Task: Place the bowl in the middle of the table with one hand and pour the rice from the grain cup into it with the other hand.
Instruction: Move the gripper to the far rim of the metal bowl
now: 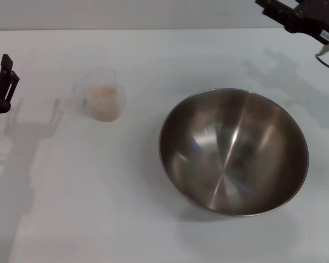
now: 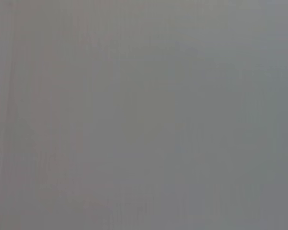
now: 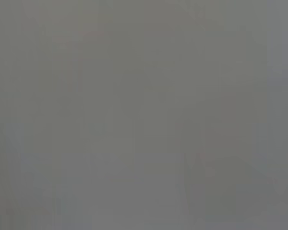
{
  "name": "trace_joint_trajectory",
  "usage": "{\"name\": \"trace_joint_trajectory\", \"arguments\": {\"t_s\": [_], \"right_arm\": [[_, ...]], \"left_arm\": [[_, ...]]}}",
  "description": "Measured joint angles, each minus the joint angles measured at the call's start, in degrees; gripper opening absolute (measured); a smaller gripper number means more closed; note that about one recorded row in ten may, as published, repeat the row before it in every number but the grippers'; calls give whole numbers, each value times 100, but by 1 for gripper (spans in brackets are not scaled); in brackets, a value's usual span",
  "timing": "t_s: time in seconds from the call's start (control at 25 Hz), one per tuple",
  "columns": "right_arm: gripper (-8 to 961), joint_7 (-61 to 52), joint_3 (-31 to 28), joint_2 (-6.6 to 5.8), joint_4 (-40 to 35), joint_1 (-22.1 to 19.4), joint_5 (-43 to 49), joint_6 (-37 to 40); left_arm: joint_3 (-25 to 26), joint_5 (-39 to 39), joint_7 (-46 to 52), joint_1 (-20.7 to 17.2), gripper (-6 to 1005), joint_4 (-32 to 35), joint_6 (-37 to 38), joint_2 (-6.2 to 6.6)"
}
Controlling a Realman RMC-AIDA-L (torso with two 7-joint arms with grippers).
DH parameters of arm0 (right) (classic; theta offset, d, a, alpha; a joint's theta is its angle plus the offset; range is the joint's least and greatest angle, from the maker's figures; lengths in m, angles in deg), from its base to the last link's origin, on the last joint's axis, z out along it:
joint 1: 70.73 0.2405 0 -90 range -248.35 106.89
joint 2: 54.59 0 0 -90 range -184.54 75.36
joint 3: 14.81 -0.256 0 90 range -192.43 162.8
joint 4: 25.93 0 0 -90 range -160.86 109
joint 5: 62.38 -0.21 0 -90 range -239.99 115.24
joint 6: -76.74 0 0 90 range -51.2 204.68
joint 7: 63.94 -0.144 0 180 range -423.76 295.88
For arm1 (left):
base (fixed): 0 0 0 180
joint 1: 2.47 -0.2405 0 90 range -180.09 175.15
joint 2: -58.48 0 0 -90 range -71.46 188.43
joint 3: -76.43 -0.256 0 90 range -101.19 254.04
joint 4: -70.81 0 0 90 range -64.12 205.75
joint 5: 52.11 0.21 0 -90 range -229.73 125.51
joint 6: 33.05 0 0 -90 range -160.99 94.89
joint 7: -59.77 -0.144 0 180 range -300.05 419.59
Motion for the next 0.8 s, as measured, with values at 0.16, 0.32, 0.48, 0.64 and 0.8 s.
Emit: {"name": "trace_joint_trajectory", "arguments": {"t_s": [0.16, 0.32, 0.48, 0.64, 0.8], "right_arm": [[740, 25, 69, -309, 1236, -75, 3, -1630], [735, 72, 22, -474, 2418, -67, 3, -3316], [731, 391, -322, -328, 3400, 22, -44, -5142], [726, 2698, -1688, 851, 4324, 117, -781, -7740], [722, 4659, -2964, 1832, 4627, 210, -1204, -9193]], "left_arm": [[3, -1, 2, 5, 831, 1, 14, 0], [3, 1, 5, 8, 831, 1, 21, 0], [3, -3, 21, 14, 831, 1, 27, 0], [2, 1, 26, 26, 831, 14, 19, -1], [23, 1, 28, 51, 831, 51, 34, -1]]}}
